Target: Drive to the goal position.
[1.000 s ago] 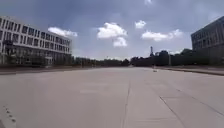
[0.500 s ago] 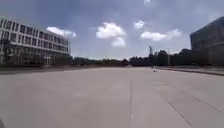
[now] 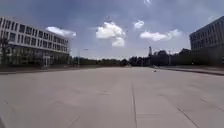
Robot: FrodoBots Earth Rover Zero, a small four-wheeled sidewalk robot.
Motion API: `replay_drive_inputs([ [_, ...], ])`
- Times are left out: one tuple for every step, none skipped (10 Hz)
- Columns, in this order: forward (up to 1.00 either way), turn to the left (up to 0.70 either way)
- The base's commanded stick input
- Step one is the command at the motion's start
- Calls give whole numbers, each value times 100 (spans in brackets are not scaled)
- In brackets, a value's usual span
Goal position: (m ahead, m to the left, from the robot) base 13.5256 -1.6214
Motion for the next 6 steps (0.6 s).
replay_drive_inputs([
  [70, 0],
  [70, 0],
  [70, 0],
  [70, 0],
  [70, 0],
  [70, 0],
])
